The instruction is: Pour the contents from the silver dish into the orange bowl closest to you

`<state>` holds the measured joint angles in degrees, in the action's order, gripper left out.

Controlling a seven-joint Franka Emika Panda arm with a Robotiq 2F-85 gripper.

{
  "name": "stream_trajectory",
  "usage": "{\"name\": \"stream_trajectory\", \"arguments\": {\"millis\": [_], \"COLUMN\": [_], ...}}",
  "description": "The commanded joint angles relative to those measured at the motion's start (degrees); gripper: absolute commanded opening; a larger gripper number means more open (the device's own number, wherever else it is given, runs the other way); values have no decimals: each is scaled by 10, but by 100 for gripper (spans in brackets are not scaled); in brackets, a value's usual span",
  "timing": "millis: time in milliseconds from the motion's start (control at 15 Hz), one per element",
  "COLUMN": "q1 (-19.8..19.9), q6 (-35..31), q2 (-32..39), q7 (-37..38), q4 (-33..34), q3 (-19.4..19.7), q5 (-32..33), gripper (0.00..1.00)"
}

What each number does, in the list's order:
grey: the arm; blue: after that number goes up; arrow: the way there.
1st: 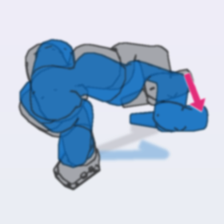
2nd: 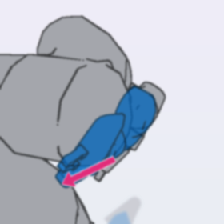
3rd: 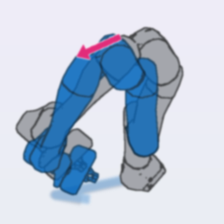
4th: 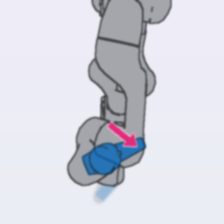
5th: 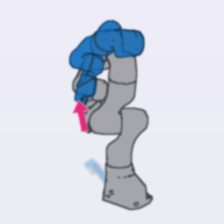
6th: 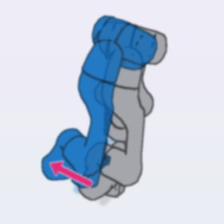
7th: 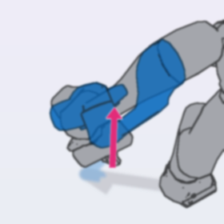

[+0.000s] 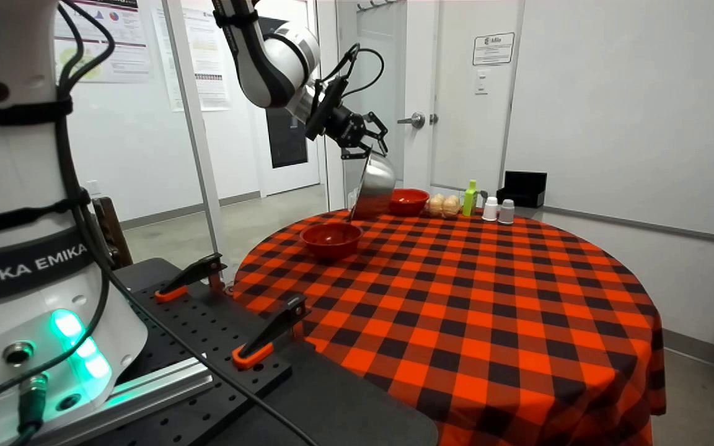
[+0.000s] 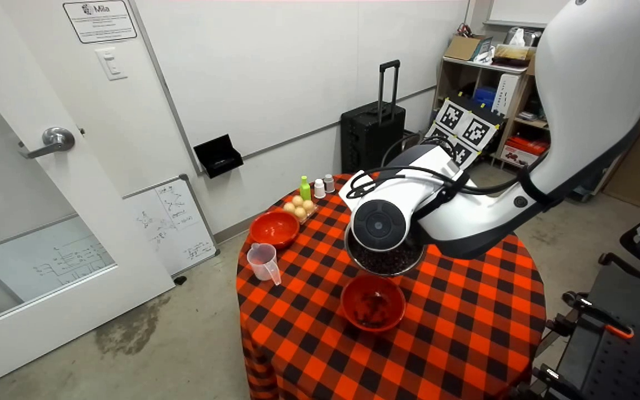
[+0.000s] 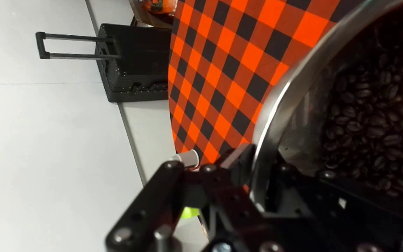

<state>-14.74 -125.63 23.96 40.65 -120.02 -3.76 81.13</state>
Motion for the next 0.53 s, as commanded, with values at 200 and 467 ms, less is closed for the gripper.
{"name": "stream_trajectory", "arguments": {"millis": [200,467], "q1": [2,1], "q6": [41,55], "q2": [-3,-2], "q7": [21,34], "q4": [-6,-7], "q3": [-28,-37], "q5": [30,46], "gripper": [2,2]}}
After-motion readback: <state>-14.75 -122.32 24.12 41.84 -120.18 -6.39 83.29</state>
